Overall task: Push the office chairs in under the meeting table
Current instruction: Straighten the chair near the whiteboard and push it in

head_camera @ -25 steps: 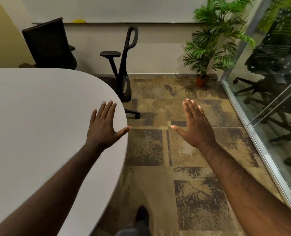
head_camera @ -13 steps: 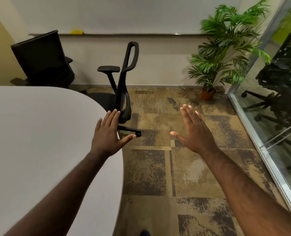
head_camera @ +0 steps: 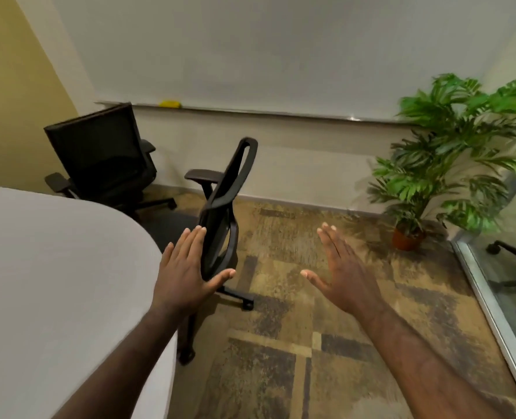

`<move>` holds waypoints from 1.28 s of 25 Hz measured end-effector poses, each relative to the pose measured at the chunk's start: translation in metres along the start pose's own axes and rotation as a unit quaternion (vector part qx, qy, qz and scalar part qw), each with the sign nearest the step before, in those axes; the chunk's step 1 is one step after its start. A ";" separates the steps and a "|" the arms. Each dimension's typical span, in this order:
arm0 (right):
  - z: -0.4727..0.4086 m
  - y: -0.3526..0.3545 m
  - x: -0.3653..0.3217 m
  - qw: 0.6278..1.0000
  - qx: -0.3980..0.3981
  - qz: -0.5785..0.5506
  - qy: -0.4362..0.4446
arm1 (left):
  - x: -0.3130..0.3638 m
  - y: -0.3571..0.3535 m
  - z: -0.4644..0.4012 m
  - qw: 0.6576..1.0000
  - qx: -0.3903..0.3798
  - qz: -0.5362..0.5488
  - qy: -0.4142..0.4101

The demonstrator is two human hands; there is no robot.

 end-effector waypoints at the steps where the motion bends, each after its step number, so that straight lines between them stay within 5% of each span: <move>1: -0.020 -0.002 0.008 1.000 -0.009 -0.002 0.012 | 0.001 -0.003 -0.015 1.000 0.005 -0.003 0.016; 14: -0.252 -0.034 0.043 0.994 0.006 0.052 0.093 | -0.030 -0.042 -0.189 0.993 0.041 -0.029 0.105; 32: -0.571 -0.116 -0.028 0.963 -0.042 -0.063 0.260 | -0.162 -0.074 -0.361 0.946 0.069 -0.065 0.311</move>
Point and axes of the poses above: each hand's wrist, its own z-axis away from the middle knuckle, its own y-axis out of the back of the hand, x = y × z, the point moved 10 cm from there along -z, towards the middle knuckle, and after that the axes turned 11 degrees about -y, right-handed, at the moved point
